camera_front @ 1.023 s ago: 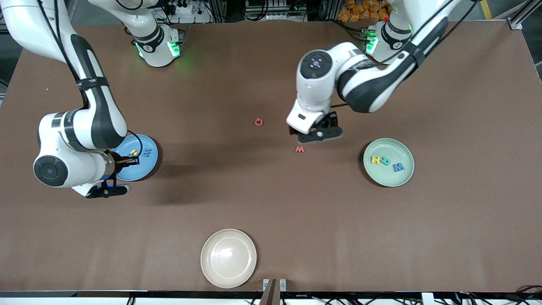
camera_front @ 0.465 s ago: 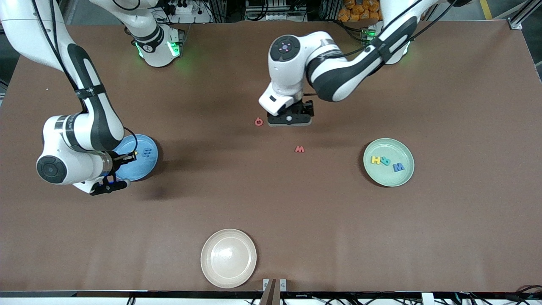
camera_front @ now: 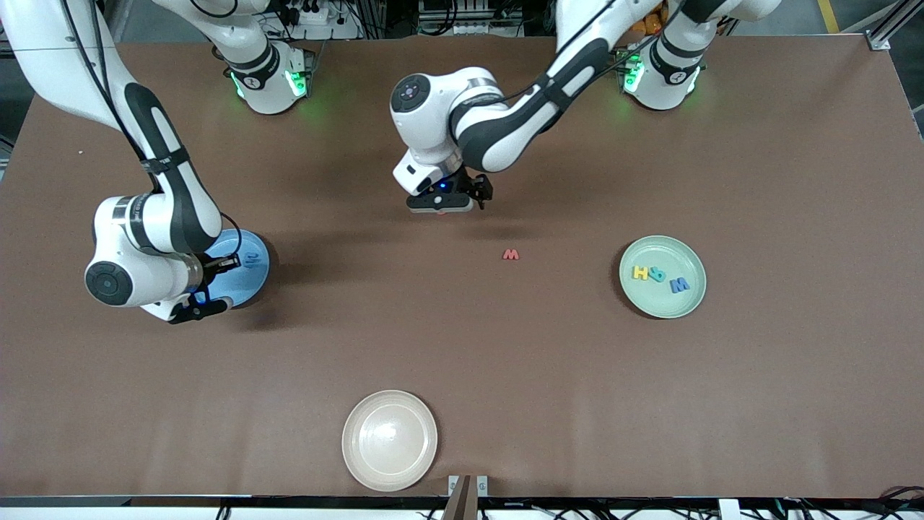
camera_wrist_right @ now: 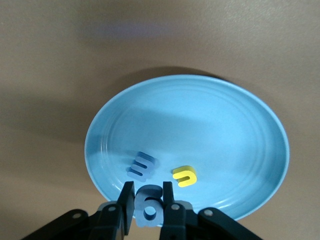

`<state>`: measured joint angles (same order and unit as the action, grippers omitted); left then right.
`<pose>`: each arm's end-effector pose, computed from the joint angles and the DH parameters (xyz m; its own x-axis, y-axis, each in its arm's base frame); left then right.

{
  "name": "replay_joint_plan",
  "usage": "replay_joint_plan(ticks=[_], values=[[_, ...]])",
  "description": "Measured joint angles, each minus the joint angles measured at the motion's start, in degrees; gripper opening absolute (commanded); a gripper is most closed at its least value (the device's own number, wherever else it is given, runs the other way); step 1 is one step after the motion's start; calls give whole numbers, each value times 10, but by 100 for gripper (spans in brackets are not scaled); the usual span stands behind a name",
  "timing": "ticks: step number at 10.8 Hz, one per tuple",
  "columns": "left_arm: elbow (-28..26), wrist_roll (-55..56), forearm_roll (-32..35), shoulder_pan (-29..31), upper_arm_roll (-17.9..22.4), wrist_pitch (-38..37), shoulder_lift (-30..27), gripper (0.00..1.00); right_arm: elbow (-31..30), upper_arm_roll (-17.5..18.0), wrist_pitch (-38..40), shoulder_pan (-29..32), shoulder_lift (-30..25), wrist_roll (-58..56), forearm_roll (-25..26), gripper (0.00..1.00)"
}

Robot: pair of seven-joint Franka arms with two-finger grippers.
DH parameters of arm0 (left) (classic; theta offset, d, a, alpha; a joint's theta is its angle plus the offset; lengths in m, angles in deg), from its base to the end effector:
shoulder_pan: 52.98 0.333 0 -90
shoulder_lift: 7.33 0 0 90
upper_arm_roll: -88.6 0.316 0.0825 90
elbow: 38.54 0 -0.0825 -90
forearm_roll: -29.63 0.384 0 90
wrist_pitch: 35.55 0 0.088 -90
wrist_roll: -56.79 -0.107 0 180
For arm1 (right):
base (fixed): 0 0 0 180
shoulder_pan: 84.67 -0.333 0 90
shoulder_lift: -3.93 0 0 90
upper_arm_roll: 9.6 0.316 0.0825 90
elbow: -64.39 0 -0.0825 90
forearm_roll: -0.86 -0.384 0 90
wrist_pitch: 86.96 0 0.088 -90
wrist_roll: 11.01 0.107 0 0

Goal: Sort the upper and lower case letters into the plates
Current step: 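Carry the 6 to the blue plate while the left gripper reaches the pink Q, then grasp the pink Q with the left gripper while the right gripper releases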

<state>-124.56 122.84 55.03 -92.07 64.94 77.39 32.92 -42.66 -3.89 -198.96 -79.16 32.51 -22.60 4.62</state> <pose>0.3806 -0.5798 0.2655 0.9956 -0.0883 0.0319 -0.0802 -0.9767 -0.1991 0.5892 -0.0041 0.2222 0.8904 0.2357 -0.3894 0.2216 -0.9717 -0.0815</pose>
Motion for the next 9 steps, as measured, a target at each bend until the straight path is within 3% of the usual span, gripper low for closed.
replay_joint_plan(ticks=[1, 3, 5, 9], values=[[6, 3, -32, -13, 12, 16, 13, 100, -2, 0, -2, 0, 0, 0, 0, 100], [7, 10, -98, -15, 31, 96, 32, 100, -1, 0, -6, 0, 0, -1, 0, 100], [7, 19, -115, -14, 52, 171, 61, 100, 10, 0, -7, 0, -8, -2, 1, 100], [-11, 64, -116, -28, 55, 185, 82, 100, 35, 0, 28, 0, -117, -2, 0, 100]])
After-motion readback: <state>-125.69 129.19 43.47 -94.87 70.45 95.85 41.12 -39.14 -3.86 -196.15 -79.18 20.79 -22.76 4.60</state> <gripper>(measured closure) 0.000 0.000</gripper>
